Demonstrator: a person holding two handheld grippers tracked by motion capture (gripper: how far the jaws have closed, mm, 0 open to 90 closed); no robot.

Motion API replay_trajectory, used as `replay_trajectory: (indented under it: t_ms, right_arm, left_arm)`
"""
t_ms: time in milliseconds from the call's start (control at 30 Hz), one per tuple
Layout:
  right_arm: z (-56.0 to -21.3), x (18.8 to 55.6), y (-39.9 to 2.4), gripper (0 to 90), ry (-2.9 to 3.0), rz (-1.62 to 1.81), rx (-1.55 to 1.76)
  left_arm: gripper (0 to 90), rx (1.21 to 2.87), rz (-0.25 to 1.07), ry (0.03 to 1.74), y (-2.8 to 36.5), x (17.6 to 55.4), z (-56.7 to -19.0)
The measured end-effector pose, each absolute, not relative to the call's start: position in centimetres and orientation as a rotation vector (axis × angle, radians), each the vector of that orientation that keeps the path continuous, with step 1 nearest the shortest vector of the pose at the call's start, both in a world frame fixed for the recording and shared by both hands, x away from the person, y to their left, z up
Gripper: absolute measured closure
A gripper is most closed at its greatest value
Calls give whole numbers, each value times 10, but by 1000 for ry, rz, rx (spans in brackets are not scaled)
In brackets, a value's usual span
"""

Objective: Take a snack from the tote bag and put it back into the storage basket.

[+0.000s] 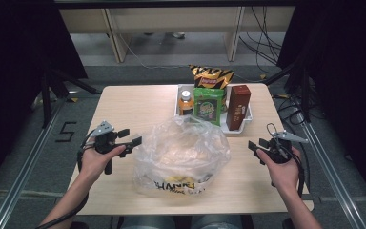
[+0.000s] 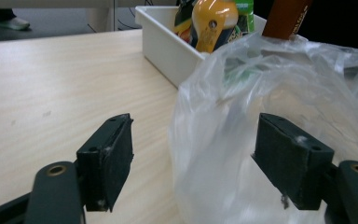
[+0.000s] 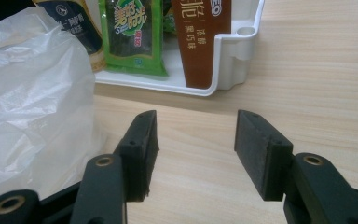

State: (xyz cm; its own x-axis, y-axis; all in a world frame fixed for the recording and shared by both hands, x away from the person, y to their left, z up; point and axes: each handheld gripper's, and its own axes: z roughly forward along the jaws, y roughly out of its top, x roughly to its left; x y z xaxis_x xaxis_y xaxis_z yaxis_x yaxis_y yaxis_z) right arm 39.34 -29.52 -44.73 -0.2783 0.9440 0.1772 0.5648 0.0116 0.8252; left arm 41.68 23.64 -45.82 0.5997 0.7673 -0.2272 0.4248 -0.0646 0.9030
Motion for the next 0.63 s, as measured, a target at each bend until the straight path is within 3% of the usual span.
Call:
replay_trajectory:
  t_ms: [433,633]
  right_arm:
    - [-447,390,-295,489,1871,1220,1584]
    - [-447,391,-294,484,1886,1171,1616]
  left_arm:
    - [302,1674,498,1091,257,361,-473]
    - [318,1622,526,1120,268,362,-472]
